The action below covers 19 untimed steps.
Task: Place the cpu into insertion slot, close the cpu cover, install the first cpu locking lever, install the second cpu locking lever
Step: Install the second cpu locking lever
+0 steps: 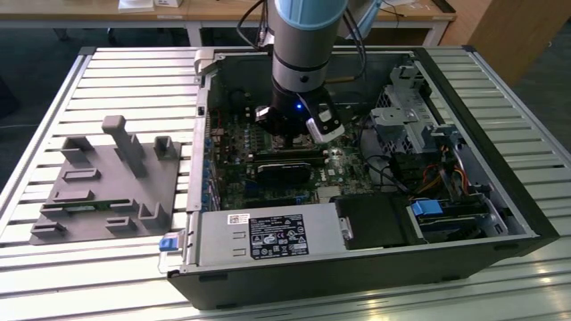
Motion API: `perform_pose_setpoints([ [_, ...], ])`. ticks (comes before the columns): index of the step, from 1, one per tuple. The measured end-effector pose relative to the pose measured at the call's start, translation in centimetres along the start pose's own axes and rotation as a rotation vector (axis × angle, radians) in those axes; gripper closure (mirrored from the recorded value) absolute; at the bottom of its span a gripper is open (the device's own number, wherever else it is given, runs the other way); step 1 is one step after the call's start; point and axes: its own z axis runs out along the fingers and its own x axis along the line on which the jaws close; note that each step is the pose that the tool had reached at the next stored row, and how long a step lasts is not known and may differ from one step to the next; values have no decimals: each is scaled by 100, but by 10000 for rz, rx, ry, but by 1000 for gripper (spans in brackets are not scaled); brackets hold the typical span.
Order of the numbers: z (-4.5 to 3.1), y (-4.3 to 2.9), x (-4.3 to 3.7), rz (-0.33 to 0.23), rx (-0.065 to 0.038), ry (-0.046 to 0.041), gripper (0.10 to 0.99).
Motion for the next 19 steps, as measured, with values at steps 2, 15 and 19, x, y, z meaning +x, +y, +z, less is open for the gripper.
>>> perform_pose_setpoints([
  [2, 2, -23, 7, -1, -55, 2, 980],
  [15, 56, -103, 71, -2, -274, 9, 980],
  [19, 99, -111, 77, -1, -282, 9, 980],
])
